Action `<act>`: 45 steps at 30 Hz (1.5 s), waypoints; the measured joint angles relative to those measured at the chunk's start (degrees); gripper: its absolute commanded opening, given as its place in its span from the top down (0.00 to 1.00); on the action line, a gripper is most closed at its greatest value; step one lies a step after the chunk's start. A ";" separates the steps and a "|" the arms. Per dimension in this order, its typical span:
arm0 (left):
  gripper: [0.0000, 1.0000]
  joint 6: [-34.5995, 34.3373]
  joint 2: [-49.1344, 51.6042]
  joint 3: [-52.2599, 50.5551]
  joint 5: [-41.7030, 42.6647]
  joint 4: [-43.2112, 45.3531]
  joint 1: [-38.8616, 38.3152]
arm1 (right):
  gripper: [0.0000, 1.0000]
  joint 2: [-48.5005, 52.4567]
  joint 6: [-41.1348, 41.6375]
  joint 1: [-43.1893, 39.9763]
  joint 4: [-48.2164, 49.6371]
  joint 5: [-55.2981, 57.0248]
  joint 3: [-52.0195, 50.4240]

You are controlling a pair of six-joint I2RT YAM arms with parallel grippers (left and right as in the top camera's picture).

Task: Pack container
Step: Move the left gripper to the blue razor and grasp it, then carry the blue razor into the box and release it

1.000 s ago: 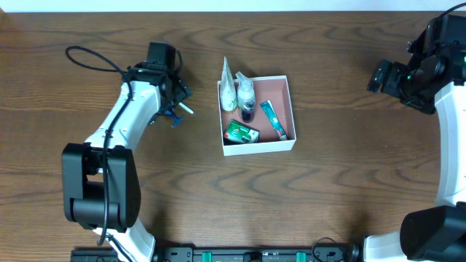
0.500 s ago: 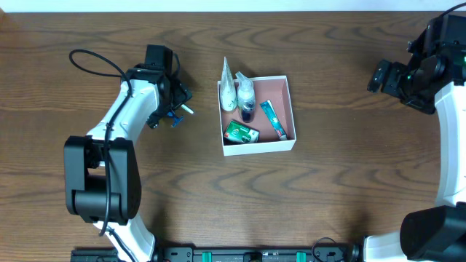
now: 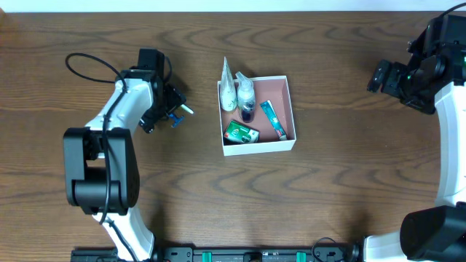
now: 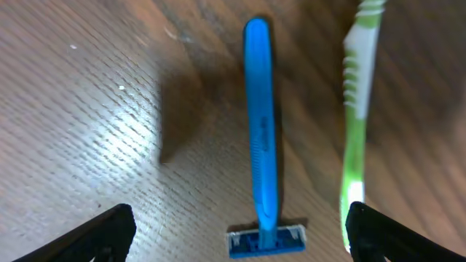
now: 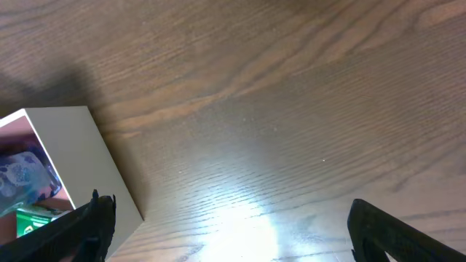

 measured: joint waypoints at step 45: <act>0.94 12.70 -10.64 -0.11 7.10 -0.42 0.00 | 0.01 0.00 0.00 0.00 0.00 0.00 0.00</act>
